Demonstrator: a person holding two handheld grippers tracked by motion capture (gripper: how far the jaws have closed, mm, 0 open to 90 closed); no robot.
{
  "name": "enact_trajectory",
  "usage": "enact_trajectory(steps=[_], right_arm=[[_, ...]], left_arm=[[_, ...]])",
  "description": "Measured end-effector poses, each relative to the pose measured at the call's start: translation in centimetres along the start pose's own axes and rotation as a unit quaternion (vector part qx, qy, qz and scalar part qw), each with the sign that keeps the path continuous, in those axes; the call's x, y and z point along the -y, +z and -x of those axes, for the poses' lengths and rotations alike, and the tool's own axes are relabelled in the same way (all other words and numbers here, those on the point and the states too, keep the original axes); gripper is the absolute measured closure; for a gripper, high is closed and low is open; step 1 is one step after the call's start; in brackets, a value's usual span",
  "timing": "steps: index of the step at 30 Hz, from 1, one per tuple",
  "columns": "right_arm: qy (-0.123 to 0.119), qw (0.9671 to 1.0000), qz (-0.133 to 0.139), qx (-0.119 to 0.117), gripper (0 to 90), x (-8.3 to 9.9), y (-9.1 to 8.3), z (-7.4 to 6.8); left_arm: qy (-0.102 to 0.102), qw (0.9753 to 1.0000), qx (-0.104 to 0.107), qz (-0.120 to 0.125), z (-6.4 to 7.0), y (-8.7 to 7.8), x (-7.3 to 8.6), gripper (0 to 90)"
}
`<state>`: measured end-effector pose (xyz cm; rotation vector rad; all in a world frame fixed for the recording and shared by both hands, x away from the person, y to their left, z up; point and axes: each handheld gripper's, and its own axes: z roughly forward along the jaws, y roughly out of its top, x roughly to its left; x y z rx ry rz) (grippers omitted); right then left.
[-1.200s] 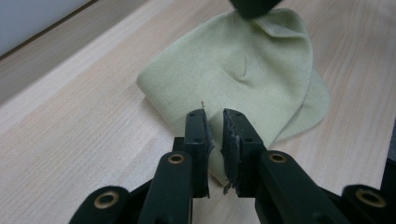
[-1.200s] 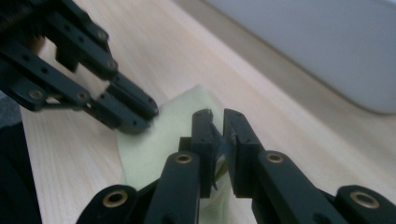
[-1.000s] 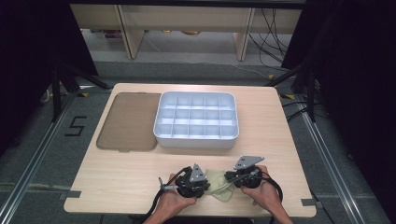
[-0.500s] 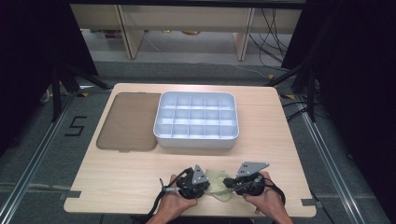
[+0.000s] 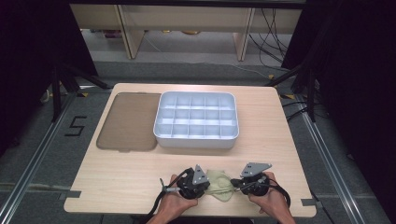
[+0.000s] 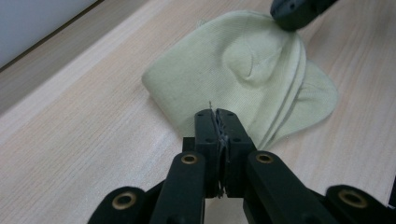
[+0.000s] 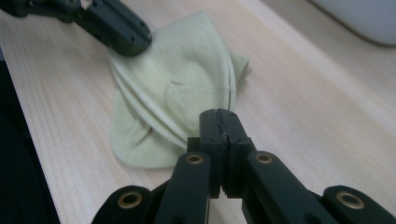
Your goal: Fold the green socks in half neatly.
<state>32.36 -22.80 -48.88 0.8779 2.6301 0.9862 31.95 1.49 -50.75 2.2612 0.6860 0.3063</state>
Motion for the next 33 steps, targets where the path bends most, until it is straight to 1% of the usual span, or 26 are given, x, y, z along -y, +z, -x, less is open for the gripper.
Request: enact_trajectory(steps=[1,2,3,4,6,7,8,9,10,11,12,13,14,15,16,17,18,19,20,22,24,25,26,29,30,33], right_arm=[[0.0,1.0,0.0,0.0,89.5,0.0,0.0,0.0],[-0.007,0.9996,0.025,0.007,89.6,-0.9,-0.5,-0.1],[-0.007,0.9996,0.025,0.007,89.6,-0.9,-0.5,-0.1],[-0.019,0.9987,0.043,0.018,89.6,-1.8,-0.4,-0.1],[-0.021,0.9985,0.047,0.019,89.5,-2.3,-0.1,-0.1],[-0.024,0.9986,0.041,0.021,89.5,-2.7,0.5,0.0],[-0.023,0.999,0.031,0.024,89.6,-2.7,1.8,0.4],[-0.023,0.999,0.031,0.024,89.6,-2.7,1.8,0.4],[-0.02,0.9994,0.012,0.026,89.7,-2.3,2.5,0.7],[-0.016,0.9994,-0.001,0.03,89.8,-2.1,2.8,1.0],[-0.025,0.999,-0.01,0.036,89.7,-1.9,2.9,1.3],[-0.027,0.9987,-0.007,0.041,89.7,-1.7,2.8,1.4],[-0.012,0.9989,0.01,0.043,89.5,-1.7,1.7,1.5],[-0.012,0.9989,0.01,0.043,89.5,-1.7,1.7,1.5],[-0.013,0.9985,0.042,0.031,89.5,-2.1,0.1,1.1],[-0.013,0.9985,0.042,0.031,89.5,-2.1,0.1,1.1],[-0.012,0.9977,0.066,0.012,89.5,-2.1,-0.7,0.2],[-0.012,0.9977,0.066,0.012,89.5,-2.1,-0.7,0.2],[-0.016,0.9976,0.068,-0.004,89.5,-1.9,-0.9,-0.3],[-0.012,0.9977,0.062,-0.025,89.5,-1.3,-0.9,-1.0],[-0.015,0.9985,0.031,-0.042,89.5,-0.4,0.1,-1.8],[-0.015,0.9985,0.031,-0.042,89.5,-0.4,0.1,-1.8],[-0.019,0.9992,0.014,-0.033,89.6,0.2,0.7,-2.1],[-0.024,0.9992,-0.003,-0.033,89.8,0.7,0.9,-2.0],[-0.019,0.9992,0.007,-0.033,89.8,0.8,0.8,-1.8],[-0.018,0.9994,-0.003,-0.029,89.7,0.8,0.5,-1.7]], left_arm=[[-0.01,0.9999,0.003,0.003,0.2,0.0,0.0,87.3],[-0.012,0.9999,0.003,0.006,0.2,0.1,0.1,87.3],[-0.012,0.9999,0.002,0.006,0.2,0.1,0.0,87.3],[-0.013,0.9999,0.005,0.005,0.2,0.2,0.0,87.3],[-0.009,1.0,0.001,0.003,0.2,0.2,0.0,87.3],[-0.008,1.0,-0.001,0.0,0.2,0.1,0.0,87.3],[0.003,1.0,0.0,0.001,0.2,0.0,0.0,87.3],[0.003,1.0,0.0,0.001,0.2,0.0,0.0,87.3],[0.004,1.0,0.0,0.003,0.1,0.0,0.0,87.3],[-0.012,0.9999,0.005,0.006,0.3,0.1,0.1,87.3],[-0.012,0.9999,0.003,0.007,0.2,0.1,0.1,87.3],[-0.012,0.9999,0.002,0.007,0.2,0.1,0.1,87.3],[-0.013,0.9999,0.002,0.005,0.2,0.1,0.0,87.3],[-0.013,0.9999,0.002,0.005,0.2,0.1,0.0,87.2],[-0.007,1.0,0.002,0.004,0.2,0.0,0.0,87.3],[-0.005,1.0,0.002,0.004,0.1,0.0,0.0,87.3],[-0.004,1.0,0.003,0.004,0.1,0.0,0.0,87.2],[-0.004,1.0,0.003,0.004,0.1,0.0,0.0,87.2],[-0.001,1.0,0.0,-0.001,0.0,0.0,0.0,87.2],[-0.006,1.0,0.004,0.004,0.1,0.0,0.0,87.3],[0.001,1.0,0.001,0.002,0.0,0.0,0.0,87.3],[-0.006,0.9999,0.006,0.007,0.0,0.1,0.0,87.3],[-0.009,0.9999,0.006,0.007,0.0,0.1,0.0,87.2],[-0.009,0.9999,0.006,0.008,0.0,0.1,0.1,87.3],[-0.02,0.9997,0.006,0.008,0.1,0.1,0.1,87.2],[-0.02,0.9997,0.006,0.008,0.1,0.1,0.1,87.2]])
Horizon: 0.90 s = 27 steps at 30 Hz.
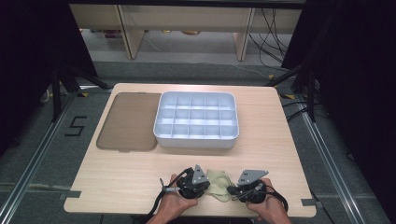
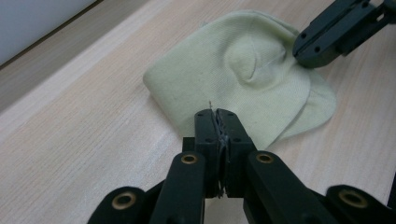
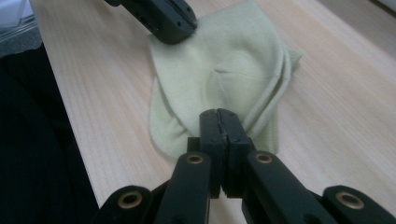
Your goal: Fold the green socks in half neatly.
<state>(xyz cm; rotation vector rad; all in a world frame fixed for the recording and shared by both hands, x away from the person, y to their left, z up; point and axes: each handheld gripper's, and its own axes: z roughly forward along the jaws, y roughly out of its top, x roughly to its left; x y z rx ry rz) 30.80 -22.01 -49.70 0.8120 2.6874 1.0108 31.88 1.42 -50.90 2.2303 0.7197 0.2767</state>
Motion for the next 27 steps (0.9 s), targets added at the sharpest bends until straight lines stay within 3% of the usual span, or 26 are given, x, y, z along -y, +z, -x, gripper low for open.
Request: enact_trajectory(steps=[1,2,3,4,5,8,9,10,11,13,14,15,18,21,22,23,24,25,26,27], right_arm=[[0.002,0.9999,0.016,0.004,89.4,-0.3,-0.5,0.1],[0.002,0.9999,0.016,0.004,89.4,-0.3,-0.5,0.1],[-0.004,0.9989,0.044,0.018,89.5,-1.1,-1.2,0.3],[-0.004,0.9989,0.044,0.018,89.5,-1.1,-1.2,0.3],[-0.007,0.9976,0.06,0.033,89.5,-2.1,-1.2,0.7],[-0.003,0.9982,0.054,0.027,89.6,-2.4,-0.6,1.1],[0.0,0.999,0.029,0.035,89.6,-2.0,0.5,1.8],[0.0,0.999,0.029,0.035,89.6,-2.0,0.5,1.8],[0.021,0.999,0.025,0.031,89.9,-1.1,0.9,2.5],[0.027,0.9987,0.027,0.035,89.8,-1.1,0.7,2.6],[0.024,0.9983,0.027,0.045,89.7,-1.2,0.3,2.6],[0.021,0.9986,0.025,0.041,89.7,-1.3,-0.2,2.7],[0.016,0.9981,0.047,0.037,89.7,-1.9,-0.8,2.3],[0.009,0.9981,0.052,0.031,89.4,-2.5,-0.4,2.0],[0.009,0.9981,0.052,0.031,89.4,-2.5,-0.4,2.0],[0.015,0.9984,0.05,0.023,89.4,-2.7,-0.1,2.0],[0.015,0.9984,0.05,0.023,89.4,-2.7,-0.1,2.0],[0.011,0.9984,0.05,0.024,89.4,-2.8,0.2,2.2],[0.011,0.9984,0.05,0.024,89.4,-2.8,0.2,2.2],[0.011,0.9982,0.053,0.027,89.4,-2.9,0.3,2.4]], left_arm=[[0.001,1.0,0.0,-0.001,0.0,0.0,0.0,87.3],[0.001,1.0,0.001,0.0,0.0,0.0,0.0,87.3],[0.0,1.0,0.0,0.001,0.0,0.1,0.0,87.3],[0.0,1.0,0.0,0.001,0.0,0.1,0.0,87.2],[0.012,0.9999,0.0,-0.001,-0.1,0.0,-0.1,87.3],[0.016,0.9999,-0.005,-0.006,-0.1,0.0,-0.1,87.3],[0.014,0.9999,-0.001,-0.003,-0.1,-0.1,-0.1,87.2],[0.014,0.9999,-0.001,-0.003,-0.1,-0.1,-0.1,87.2],[0.012,0.9999,0.0,0.0,-0.1,0.0,-0.1,87.3],[0.009,1.0,0.0,0.002,-0.1,0.0,-0.1,87.3],[-0.002,1.0,0.003,0.001,0.0,0.0,0.0,87.3],[0.008,1.0,0.001,-0.001,-0.1,-0.1,-0.1,87.1],[0.008,0.9999,-0.002,0.006,-0.3,-0.3,-0.1,86.5],[-0.016,0.9997,-0.002,0.017,-1.0,-1.3,-0.6,82.4],[-0.016,0.9997,-0.002,0.017,-1.0,-1.3,-0.6,80.7],[-0.039,0.9989,-0.006,0.024,-1.6,-1.6,-0.6,79.0],[-0.039,0.9989,-0.006,0.024,-1.6,-1.6,-0.6,76.3],[-0.057,0.998,0.004,0.026,-2.4,-1.7,-0.7,75.3],[-0.057,0.998,0.004,0.026,-2.4,-1.7,-0.7,73.6],[-0.077,0.9967,0.015,0.021,-2.5,-1.6,-0.7,71.3]])
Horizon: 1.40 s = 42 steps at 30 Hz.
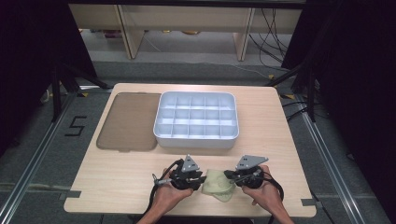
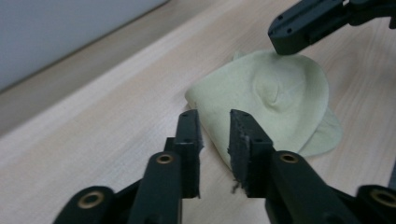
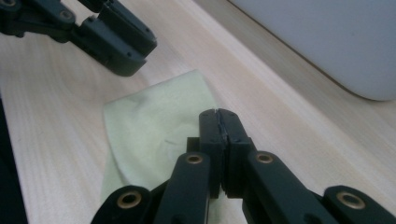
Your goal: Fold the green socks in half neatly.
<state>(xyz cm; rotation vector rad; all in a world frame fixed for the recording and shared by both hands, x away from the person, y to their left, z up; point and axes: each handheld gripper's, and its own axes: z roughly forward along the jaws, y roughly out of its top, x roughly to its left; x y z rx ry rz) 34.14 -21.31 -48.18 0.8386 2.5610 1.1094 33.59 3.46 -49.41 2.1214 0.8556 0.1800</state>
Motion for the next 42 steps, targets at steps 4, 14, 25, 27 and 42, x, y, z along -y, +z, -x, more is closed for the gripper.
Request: enact_trajectory(steps=[4,14,25,27,42], right_arm=[[0.007,1.0,0.001,0.0,89.4,-0.3,0.2,0.4],[0.004,0.9999,0.001,-0.011,89.3,-0.8,0.9,0.2],[-0.004,0.9998,-0.001,-0.018,88.6,-0.8,1.1,0.3],[-0.001,0.9999,-0.005,-0.015,88.6,-0.8,1.1,0.2],[-0.009,0.9998,-0.007,-0.015,88.1,-0.7,1.4,0.0]], left_arm=[[0.005,0.9994,0.017,-0.028,0.6,0.2,0.4,66.9],[-0.029,0.9968,0.021,-0.071,1.1,0.9,0.3,48.2],[0.004,0.9941,0.018,-0.107,1.7,1.6,-0.4,48.6],[0.006,0.9943,0.013,-0.106,1.8,1.6,-0.4,49.6],[0.027,0.9959,-0.012,-0.085,1.9,1.7,-0.1,73.0]])
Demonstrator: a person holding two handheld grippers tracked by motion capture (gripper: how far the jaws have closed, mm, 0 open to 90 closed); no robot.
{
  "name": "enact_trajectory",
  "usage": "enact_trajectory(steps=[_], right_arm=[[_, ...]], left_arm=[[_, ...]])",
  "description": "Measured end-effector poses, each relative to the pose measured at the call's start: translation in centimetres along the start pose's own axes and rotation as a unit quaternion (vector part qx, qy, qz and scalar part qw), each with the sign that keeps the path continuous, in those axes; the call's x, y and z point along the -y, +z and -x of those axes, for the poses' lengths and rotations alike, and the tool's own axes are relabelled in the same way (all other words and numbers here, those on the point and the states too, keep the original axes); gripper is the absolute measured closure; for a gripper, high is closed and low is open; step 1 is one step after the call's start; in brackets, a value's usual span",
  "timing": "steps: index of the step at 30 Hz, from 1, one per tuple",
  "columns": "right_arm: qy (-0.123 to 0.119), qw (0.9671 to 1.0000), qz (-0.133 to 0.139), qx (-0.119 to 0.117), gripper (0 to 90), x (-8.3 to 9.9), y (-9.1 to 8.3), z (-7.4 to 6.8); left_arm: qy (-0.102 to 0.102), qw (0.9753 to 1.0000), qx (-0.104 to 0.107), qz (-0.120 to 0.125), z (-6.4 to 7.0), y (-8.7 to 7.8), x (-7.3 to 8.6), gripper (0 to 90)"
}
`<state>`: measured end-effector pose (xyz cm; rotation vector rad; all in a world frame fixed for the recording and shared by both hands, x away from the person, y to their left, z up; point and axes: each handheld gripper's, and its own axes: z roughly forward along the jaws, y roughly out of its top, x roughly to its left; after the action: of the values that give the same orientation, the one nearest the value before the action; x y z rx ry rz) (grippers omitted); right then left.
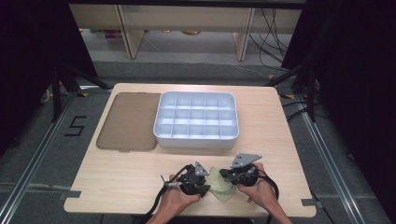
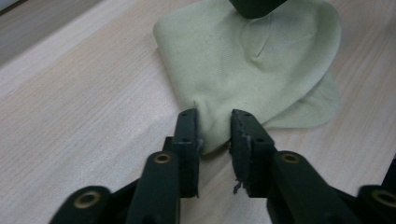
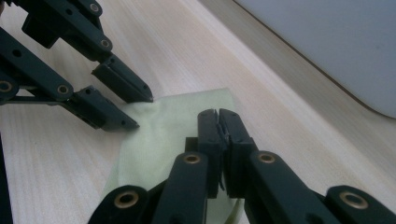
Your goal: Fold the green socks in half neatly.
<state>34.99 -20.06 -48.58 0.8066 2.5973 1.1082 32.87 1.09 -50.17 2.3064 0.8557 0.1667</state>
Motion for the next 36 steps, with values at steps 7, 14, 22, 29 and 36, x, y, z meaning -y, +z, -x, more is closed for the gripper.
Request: enact_trajectory(steps=[7,14,22,29,36], right_arm=[[0.002,1.0,0.003,0.004,88.1,0.0,0.0,0.1],[0.014,0.9997,0.019,0.002,88.1,-0.1,-0.4,0.4],[0.006,0.9999,-0.011,0.01,88.4,-0.4,1.4,0.6],[0.002,0.9998,-0.016,0.011,88.6,-0.6,2.2,0.5],[-0.003,0.9997,0.016,-0.017,88.6,-1.2,0.6,-1.2]], left_arm=[[-0.012,0.9998,0.007,0.015,-0.3,0.0,0.4,82.3],[0.009,0.9998,-0.002,0.019,-0.1,-0.5,0.3,83.7],[0.006,0.9996,-0.009,0.024,-0.3,-1.1,0.3,84.1],[0.005,0.9995,-0.014,0.028,-0.8,-1.5,0.4,84.2],[-0.009,0.999,-0.022,0.037,-1.5,-2.0,0.7,84.2]])
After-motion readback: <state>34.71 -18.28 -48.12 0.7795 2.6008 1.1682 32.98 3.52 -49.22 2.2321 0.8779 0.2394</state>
